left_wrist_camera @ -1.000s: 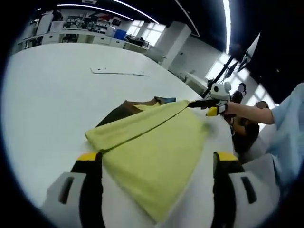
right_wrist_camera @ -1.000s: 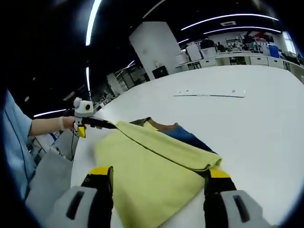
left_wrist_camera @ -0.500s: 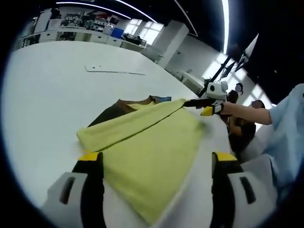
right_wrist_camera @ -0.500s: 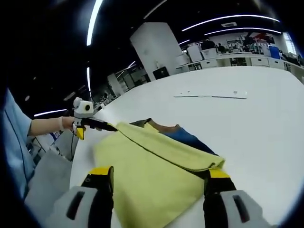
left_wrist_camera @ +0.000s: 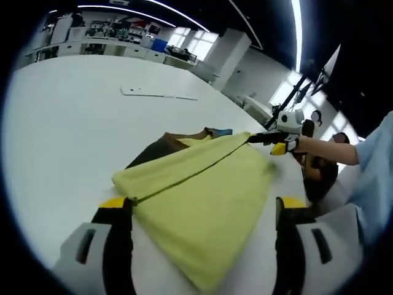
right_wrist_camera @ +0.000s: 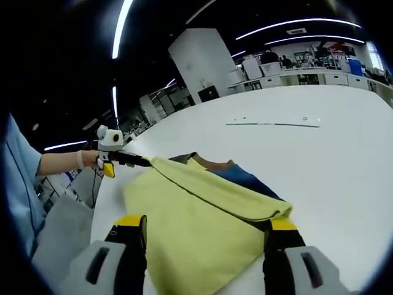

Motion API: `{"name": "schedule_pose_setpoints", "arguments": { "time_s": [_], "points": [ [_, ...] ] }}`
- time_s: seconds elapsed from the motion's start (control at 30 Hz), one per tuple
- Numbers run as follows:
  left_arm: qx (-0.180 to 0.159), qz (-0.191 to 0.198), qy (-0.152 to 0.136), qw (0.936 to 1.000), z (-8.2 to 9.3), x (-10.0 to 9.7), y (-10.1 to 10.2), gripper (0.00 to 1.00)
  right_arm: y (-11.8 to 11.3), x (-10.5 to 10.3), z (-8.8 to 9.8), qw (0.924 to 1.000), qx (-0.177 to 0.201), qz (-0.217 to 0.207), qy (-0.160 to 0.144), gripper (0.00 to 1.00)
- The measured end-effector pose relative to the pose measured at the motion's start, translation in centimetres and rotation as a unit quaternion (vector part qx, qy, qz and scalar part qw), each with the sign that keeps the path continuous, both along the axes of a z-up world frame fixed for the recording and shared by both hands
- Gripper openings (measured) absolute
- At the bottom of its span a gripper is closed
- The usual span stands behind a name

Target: Fold the garment on the visible template until the final outline fits inside the template.

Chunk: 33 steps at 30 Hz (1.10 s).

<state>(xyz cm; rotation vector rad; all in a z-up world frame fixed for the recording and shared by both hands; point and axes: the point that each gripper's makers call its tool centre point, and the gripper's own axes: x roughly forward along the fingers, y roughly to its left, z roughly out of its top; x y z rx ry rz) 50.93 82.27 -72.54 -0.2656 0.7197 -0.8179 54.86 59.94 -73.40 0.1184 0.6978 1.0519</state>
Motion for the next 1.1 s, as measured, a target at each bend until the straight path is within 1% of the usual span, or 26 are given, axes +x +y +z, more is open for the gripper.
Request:
{"name": "schedule_pose_setpoints", "arguments": {
  "time_s": [0.03, 0.1, 0.3, 0.4, 0.47, 0.57, 0.7, 0.8, 1.0, 1.1],
  "points": [
    [-0.007, 0.0, -0.001, 1.0, 0.2, 0.0, -0.2, 0.94, 0.0, 0.0, 0.0, 1.0, 0.0, 0.0, 0.0, 0.78],
    [-0.011, 0.002, -0.003, 0.9999, 0.4, 0.2, -0.3, 0.94, 0.0, 0.2, -0.1, 1.0, 0.002, -0.002, 0.001, 0.78],
    [-0.018, 0.018, -0.002, 0.9997, 0.2, 1.0, -0.1, 0.94, 0.4, 1.0, -0.2, 0.9998, 0.013, -0.015, 0.002, 0.78],
    [-0.035, 0.024, -0.009, 0.999, 0.7, 1.6, -0.3, 0.94, 0.7, 1.3, 0.1, 0.9997, 0.018, -0.017, 0.002, 0.78],
    [-0.04, 0.029, -0.011, 0.9987, 0.8, 2.2, -0.4, 0.94, 1.1, 1.7, 0.2, 0.9996, 0.023, -0.019, -0.002, 0.78],
    [-0.038, 0.038, -0.016, 0.9985, 0.6, 3.0, -0.2, 0.95, 1.4, 2.5, 0.3, 0.9993, 0.025, -0.025, -0.005, 0.78],
    [-0.035, 0.061, -0.018, 0.9974, 0.3, 4.2, 0.6, 0.96, 1.5, 3.6, 0.1, 0.9991, 0.023, -0.035, -0.008, 0.78],
    [-0.04, 0.063, -0.018, 0.9971, 0.4, 4.2, 0.5, 0.95, 1.5, 4.0, -0.1, 0.9989, 0.022, -0.04, -0.006, 0.76],
    [-0.037, 0.056, -0.016, 0.9976, 0.3, 3.9, 0.4, 0.96, 1.3, 4.2, -0.3, 0.9989, 0.017, -0.043, -0.006, 0.77],
    [-0.036, 0.064, -0.018, 0.9971, 0.3, 4.3, 0.7, 0.96, 1.2, 4.2, -0.6, 0.9989, 0.012, -0.045, -0.006, 0.77]
  ]
}}
